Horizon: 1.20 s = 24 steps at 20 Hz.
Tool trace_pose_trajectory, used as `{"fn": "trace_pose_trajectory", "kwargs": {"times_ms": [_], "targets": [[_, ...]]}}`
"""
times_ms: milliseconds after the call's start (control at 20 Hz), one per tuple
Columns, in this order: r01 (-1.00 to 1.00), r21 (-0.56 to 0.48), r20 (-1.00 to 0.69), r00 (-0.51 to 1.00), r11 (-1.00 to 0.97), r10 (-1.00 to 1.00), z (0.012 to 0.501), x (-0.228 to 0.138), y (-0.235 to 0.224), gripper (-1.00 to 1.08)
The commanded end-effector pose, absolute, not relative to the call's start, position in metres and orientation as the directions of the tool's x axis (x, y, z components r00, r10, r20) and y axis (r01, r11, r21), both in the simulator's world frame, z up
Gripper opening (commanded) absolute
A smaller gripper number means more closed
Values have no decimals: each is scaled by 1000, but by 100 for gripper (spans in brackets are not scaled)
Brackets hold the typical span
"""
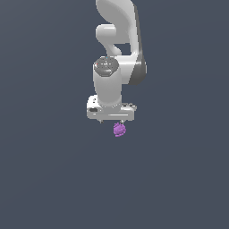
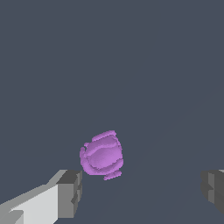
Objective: Pick up the object and move it to a goal position.
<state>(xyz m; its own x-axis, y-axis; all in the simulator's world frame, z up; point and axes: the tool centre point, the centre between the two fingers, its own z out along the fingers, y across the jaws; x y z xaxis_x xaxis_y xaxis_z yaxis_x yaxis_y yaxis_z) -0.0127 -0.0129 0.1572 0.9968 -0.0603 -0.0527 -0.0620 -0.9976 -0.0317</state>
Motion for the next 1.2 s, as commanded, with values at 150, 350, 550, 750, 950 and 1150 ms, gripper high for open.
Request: {"fn": "trace_pose_trajectory", "kwargs": {"times_ms": [150, 350, 550, 750, 950, 1150], "targets": [[-66, -37, -55, 996, -997, -64, 157, -14, -11, 100], [-82, -58, -67, 995, -995, -78, 155, -17, -1, 100], [-92, -67, -73, 994, -993, -87, 155, -18, 2, 100], [-80, -64, -69, 995, -995, -75, 153, -19, 2, 100], [-37, -57, -60, 998, -998, -34, 146, -21, 4, 100], [36, -44, -45, 998, -998, 38, 133, -25, 8, 100]]}}
